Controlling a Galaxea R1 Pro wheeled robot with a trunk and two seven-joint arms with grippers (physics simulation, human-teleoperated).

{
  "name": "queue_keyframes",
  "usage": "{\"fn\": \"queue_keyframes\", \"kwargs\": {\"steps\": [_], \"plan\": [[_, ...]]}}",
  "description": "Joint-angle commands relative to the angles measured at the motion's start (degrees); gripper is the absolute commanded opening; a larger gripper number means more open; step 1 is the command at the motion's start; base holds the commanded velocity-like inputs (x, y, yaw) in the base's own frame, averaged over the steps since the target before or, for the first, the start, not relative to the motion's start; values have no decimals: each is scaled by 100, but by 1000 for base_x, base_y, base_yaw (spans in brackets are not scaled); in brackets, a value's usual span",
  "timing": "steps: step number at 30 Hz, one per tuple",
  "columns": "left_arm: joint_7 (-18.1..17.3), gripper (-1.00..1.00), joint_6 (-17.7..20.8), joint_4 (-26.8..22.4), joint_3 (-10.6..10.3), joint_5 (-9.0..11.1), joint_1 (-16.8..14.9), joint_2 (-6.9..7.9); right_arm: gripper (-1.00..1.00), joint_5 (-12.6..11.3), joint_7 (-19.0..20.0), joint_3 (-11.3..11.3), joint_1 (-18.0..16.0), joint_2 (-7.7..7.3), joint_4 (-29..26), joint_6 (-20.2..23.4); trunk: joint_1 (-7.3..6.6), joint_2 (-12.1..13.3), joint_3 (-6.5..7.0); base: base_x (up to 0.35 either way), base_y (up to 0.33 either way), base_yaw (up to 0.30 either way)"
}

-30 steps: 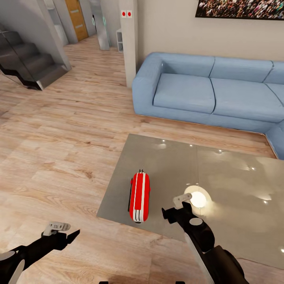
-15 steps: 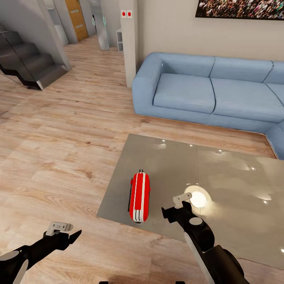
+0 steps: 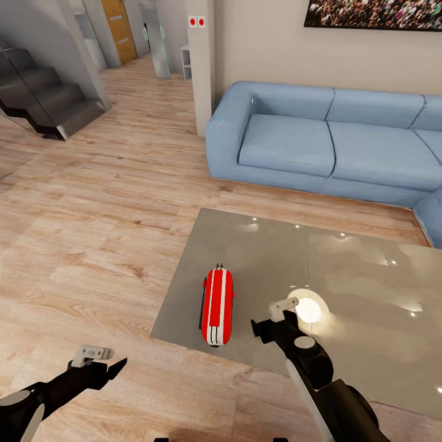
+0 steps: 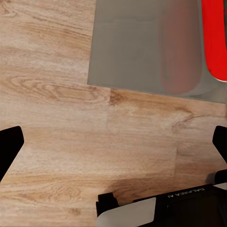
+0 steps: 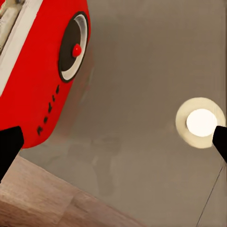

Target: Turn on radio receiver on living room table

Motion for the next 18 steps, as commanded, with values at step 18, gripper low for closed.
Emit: {"fn": "queue_keyframes", "kwargs": {"steps": [18], "plan": [[5, 100, -42, -10, 0, 0, 0, -10, 100, -36, 184, 2, -1887, 904, 0, 1260, 0, 0, 0, 0, 0, 0]]}}
